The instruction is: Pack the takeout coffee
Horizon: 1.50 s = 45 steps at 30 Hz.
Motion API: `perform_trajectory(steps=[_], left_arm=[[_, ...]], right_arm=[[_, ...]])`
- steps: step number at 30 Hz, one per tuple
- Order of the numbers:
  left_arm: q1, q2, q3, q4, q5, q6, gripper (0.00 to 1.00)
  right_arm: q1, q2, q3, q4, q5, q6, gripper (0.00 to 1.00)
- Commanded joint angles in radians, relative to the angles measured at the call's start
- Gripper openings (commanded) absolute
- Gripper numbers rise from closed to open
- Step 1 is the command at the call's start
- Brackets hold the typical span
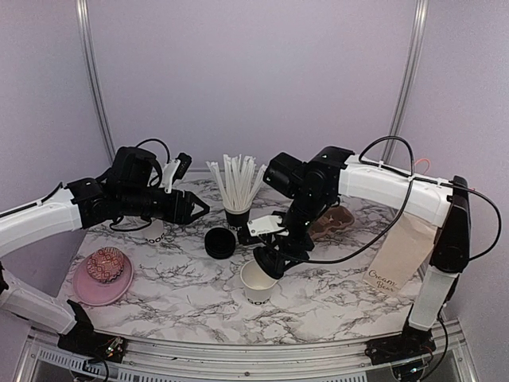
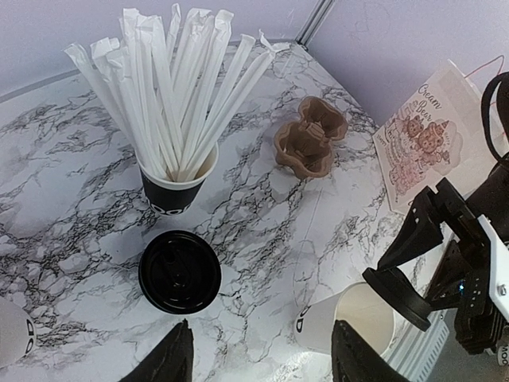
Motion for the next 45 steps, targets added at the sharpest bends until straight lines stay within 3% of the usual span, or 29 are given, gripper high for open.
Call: perform_trajectory(steps=[1,31,40,45], left_arm=[[0.0,0.01,-0.013,0.008,0.016,0.007,0.6],[0.0,0.017,-0.039,0.026,0.026,0.007,0.61],[0.0,0.018,-0.055,0.032,0.026,0.003,0.61],[-0.001,0.03,-0.06,0.029,0.016,-0.051,0.61]], right_arm=[[0.012,0.012,0.044,-0.019,0.014,-0.002,0.69],[0.041,0.055,0.084,-0.012,0.023,0.02,0.72],[0.05,0.053,0.102,-0.01,0.009,0.031,0.97],[0.046,0.01,0.095,0.001,0.049,0.041,0.99]])
